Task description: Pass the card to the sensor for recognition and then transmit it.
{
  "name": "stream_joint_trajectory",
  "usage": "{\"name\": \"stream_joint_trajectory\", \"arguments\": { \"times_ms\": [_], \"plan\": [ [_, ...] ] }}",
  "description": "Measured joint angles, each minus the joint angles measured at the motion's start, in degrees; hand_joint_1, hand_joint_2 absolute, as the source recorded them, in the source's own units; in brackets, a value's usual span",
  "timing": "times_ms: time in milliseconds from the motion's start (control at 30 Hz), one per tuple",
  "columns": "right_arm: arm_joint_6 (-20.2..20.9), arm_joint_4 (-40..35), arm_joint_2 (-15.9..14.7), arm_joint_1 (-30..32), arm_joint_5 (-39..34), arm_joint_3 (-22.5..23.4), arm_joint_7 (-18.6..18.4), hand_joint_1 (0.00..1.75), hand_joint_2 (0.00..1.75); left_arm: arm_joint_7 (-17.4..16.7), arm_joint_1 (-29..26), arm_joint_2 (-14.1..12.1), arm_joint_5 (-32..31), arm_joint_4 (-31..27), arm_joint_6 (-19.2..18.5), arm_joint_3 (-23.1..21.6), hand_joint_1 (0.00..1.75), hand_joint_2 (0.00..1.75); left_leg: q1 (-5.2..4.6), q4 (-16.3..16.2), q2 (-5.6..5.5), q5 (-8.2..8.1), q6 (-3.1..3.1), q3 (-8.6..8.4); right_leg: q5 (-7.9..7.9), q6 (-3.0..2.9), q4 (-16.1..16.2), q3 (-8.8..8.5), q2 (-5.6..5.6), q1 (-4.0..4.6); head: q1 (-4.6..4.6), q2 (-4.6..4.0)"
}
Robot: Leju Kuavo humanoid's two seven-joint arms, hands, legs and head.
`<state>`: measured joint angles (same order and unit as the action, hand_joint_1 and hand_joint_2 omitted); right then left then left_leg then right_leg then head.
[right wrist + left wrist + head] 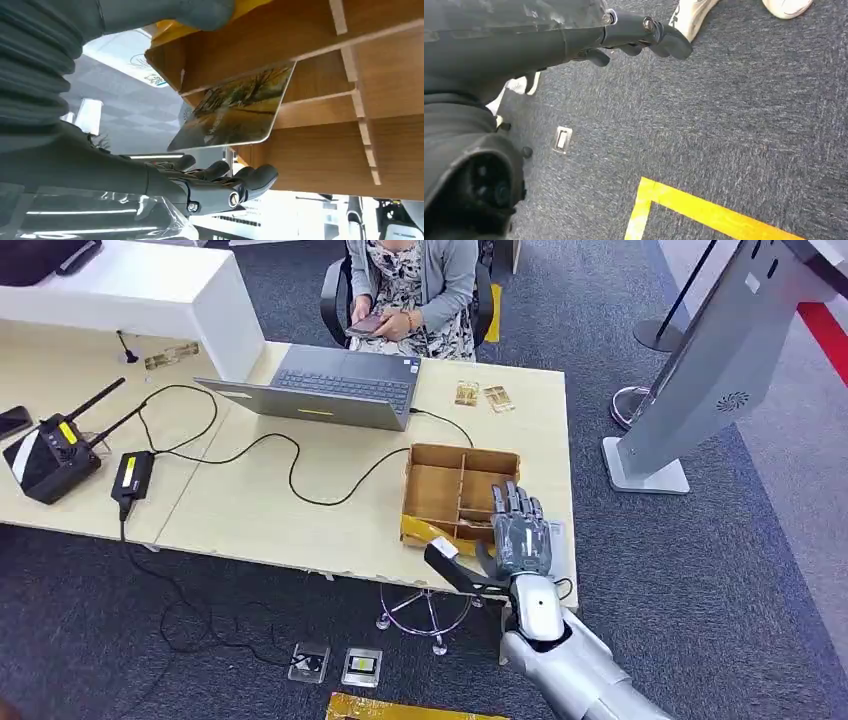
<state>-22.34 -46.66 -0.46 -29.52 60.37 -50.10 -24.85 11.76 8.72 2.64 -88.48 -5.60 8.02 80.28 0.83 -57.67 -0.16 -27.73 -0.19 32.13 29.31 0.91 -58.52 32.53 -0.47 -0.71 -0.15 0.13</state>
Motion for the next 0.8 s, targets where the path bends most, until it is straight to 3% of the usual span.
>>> {"name": "stream_joint_trajectory", "arguments": {
  "times_ms": [67, 100, 133, 433, 800],
  "plan": [
    [-1.5, 1.4, -0.1, -0.9, -1.0, 0.3, 0.2, 0.00, 1.75, -0.3, 0.0, -0.1, 0.1, 0.0, 0.1, 0.0, 0.00, 0.00, 0.00, 0.0, 0.00, 0.00, 0.00, -0.01, 0.00, 0.00, 0.0, 0.00, 0.00, 0.00, 0.00, 0.00],
    [-1.8, 1.6, -0.1, -1.0, -1.0, 0.5, 0.5, 1.64, 1.75, -0.3, 0.0, -0.1, 0.1, 0.0, 0.1, 0.0, 0.00, 0.00, 0.00, 0.0, 0.00, 0.00, 0.00, -0.01, 0.00, 0.00, 0.0, -0.01, 0.00, 0.00, 0.00, 0.00],
    [-1.8, 1.8, -0.1, -1.2, -1.1, 0.7, 0.8, 1.75, 1.75, -0.3, -0.1, -0.2, 0.2, 0.0, 0.1, 0.0, 0.00, 0.00, 0.00, 0.0, 0.00, 0.00, 0.00, -0.01, 0.00, 0.00, 0.0, -0.01, 0.00, 0.00, 0.00, 0.00],
    [-2.7, 3.0, -0.2, -1.4, -3.5, 1.0, 4.0, 1.75, 1.75, -0.1, -0.1, -0.2, -0.1, 0.0, 0.2, 0.0, 0.00, 0.00, 0.00, 0.0, 0.00, 0.00, 0.00, 0.00, 0.00, 0.00, 0.0, 0.00, 0.00, 0.00, 0.00, 0.00],
    [-3.9, 3.6, -0.2, -1.9, -4.0, 1.0, 4.5, 1.75, 1.75, -0.1, -0.1, -0.2, -0.3, 0.0, 0.4, 0.0, 0.00, 0.00, 0.00, 0.0, 0.00, 0.00, 0.00, -0.01, 0.00, 0.00, 0.0, -0.01, 0.00, 0.00, 0.00, 0.00]
  ]
}}
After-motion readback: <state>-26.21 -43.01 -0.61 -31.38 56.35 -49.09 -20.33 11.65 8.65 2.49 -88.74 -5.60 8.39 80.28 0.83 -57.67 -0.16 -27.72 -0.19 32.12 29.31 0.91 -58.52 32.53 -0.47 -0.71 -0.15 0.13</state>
